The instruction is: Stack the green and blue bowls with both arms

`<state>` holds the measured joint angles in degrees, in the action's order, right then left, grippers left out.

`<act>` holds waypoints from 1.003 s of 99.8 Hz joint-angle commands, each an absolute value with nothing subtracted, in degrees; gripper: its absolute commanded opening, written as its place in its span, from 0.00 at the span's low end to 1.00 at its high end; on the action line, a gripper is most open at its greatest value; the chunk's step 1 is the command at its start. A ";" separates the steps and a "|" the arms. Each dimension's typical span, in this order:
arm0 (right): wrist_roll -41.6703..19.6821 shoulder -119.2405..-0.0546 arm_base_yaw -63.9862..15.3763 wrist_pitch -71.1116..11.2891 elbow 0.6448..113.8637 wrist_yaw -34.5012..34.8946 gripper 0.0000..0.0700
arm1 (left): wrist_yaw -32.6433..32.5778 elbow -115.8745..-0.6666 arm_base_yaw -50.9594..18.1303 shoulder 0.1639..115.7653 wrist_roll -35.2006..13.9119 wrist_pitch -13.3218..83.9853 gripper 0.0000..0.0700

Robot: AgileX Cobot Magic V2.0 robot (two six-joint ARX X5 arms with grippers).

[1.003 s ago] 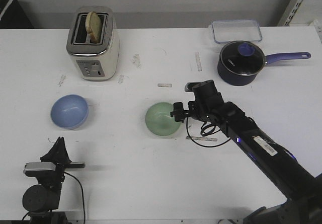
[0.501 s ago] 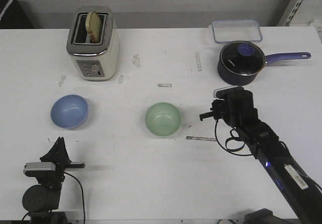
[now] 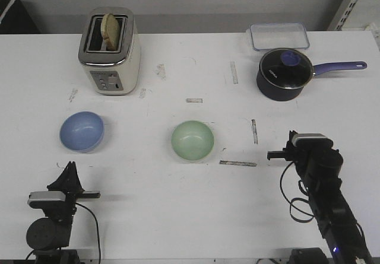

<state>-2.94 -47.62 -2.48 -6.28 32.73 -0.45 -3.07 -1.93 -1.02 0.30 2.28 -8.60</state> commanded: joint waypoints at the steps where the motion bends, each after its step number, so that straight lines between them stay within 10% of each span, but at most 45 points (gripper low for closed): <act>1: -2.52 -45.08 -1.74 -5.56 31.14 -0.45 0.02 | -3.16 -0.71 -0.97 0.19 2.96 -9.48 0.00; 100: -2.74 -14.28 -1.17 -5.98 22.39 -0.01 0.02 | -3.16 -0.71 -0.97 0.19 2.96 -9.48 0.00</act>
